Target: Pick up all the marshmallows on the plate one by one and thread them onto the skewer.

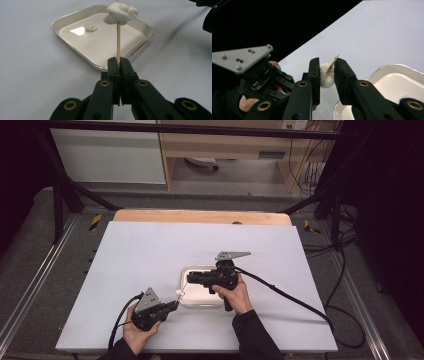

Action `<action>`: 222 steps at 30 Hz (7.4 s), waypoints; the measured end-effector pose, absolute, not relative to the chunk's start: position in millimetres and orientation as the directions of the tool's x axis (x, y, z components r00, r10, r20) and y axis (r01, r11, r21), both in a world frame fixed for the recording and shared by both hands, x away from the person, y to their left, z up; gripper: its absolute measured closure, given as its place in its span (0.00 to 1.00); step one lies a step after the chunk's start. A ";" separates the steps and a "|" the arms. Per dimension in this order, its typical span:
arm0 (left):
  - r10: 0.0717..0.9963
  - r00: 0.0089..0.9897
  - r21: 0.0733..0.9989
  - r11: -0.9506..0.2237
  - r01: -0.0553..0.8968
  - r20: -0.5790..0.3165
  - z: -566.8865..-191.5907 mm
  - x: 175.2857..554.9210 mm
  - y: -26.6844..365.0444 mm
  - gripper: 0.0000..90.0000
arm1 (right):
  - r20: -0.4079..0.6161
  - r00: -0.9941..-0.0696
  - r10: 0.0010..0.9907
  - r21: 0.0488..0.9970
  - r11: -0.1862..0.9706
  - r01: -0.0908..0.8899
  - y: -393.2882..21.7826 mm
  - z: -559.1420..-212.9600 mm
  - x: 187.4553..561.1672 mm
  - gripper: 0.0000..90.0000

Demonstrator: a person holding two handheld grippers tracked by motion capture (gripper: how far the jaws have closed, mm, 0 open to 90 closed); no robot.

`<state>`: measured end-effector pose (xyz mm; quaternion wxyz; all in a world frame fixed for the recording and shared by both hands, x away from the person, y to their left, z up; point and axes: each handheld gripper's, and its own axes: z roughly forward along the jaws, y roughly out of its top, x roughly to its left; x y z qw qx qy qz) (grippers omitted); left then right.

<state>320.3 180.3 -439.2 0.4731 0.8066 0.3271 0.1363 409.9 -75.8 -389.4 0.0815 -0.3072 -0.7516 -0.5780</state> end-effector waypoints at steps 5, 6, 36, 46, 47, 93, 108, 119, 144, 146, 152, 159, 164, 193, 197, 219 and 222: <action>0.658 0.747 0.851 -0.338 0.403 -0.093 -439.8 320.6 179.5 0.98 | 0.481 -0.799 0.362 0.813 0.157 0.560 -70.2 -398.8 406.3 0.84; 0.658 0.748 0.850 -0.339 0.403 -0.092 -439.9 320.7 179.5 0.98 | 0.481 -0.799 0.361 0.812 0.159 0.561 -69.2 -400.3 405.6 0.84; 0.666 0.737 0.848 -0.322 0.420 -0.112 -440.4 324.6 185.9 0.98 | 0.176 -0.825 0.538 0.830 0.370 0.418 -89.8 -402.4 403.6 0.11; 0.670 0.733 0.851 -0.315 0.421 -0.114 -439.4 324.6 188.1 0.98 | 0.121 -0.800 0.588 0.794 0.426 0.434 -91.8 -406.3 410.7 0.04; 0.671 0.733 0.851 -0.314 0.421 -0.114 -439.3 324.7 188.3 0.98 | 0.116 -0.796 0.594 0.795 0.425 0.433 -91.8 -406.9 412.1 0.04; 0.675 0.730 0.847 -0.320 0.424 -0.110 -439.3 326.1 190.0 0.98 | 0.077 -0.789 0.610 0.724 0.510 0.465 -61.5 -444.9 460.6 0.60; 0.672 0.732 0.847 -0.322 0.423 -0.109 -439.4 325.9 189.3 0.98 | 0.044 -0.804 0.593 0.731 0.529 0.431 -59.9 -449.5 458.2 0.76; 0.670 0.734 0.846 -0.325 0.422 -0.108 -439.4 325.8 189.2 0.98 | 0.087 -0.791 0.606 0.742 0.490 0.457 -63.6 -438.5 457.0 0.81; 0.661 0.743 0.847 -0.334 0.412 -0.101 -439.1 324.2 186.8 0.98 | 0.222 -0.824 0.521 0.847 0.316 0.428 -101.4 -379.4 417.0 0.82; 0.660 0.744 0.847 -0.335 0.412 -0.100 -439.1 324.1 186.5 0.98 | 0.239 -0.822 0.517 0.853 0.294 0.432 -105.2 -375.8 415.6 0.83; 0.657 0.748 0.846 -0.343 0.407 -0.093 -439.1 324.1 186.1 0.98 | 0.265 -0.823 0.502 0.867 0.250 0.431 -111.2 -366.3 411.5 0.83; 0.655 0.750 0.847 -0.345 0.404 -0.092 -439.1 323.8 185.4 0.98 | 0.300 -0.824 0.481 0.877 0.201 0.437 -112.6 -359.9 410.5 0.84; 0.653 0.752 0.847 -0.348 0.402 -0.089 -438.9 323.5 184.9 0.98 | 0.328 -0.827 0.457 0.880 0.169 0.443 -110.8 -355.8 411.5 0.84; 0.651 0.754 0.849 -0.350 0.397 -0.084 -439.1 322.7 184.0 0.98 | 0.403 -0.824 0.398 0.860 0.144 0.490 -87.5 -365.7 420.1 0.85; 0.651 0.755 0.848 -0.352 0.396 -0.082 -439.2 322.6 183.7 0.98 | 0.416 -0.822 0.389 0.853 0.147 0.502 -85.5 -368.7 420.0 0.85; 0.652 0.754 0.839 -0.366 0.402 -0.077 -441.2 322.5 183.1 0.98 | 0.435 -0.824 0.364 0.836 0.177 0.519 -76.1 -382.9 413.1 0.88; 0.652 0.754 0.839 -0.366 0.403 -0.078 -441.3 322.5 183.0 0.98 | 0.437 -0.824 0.360 0.837 0.173 0.519 -75.3 -384.0 412.5 0.88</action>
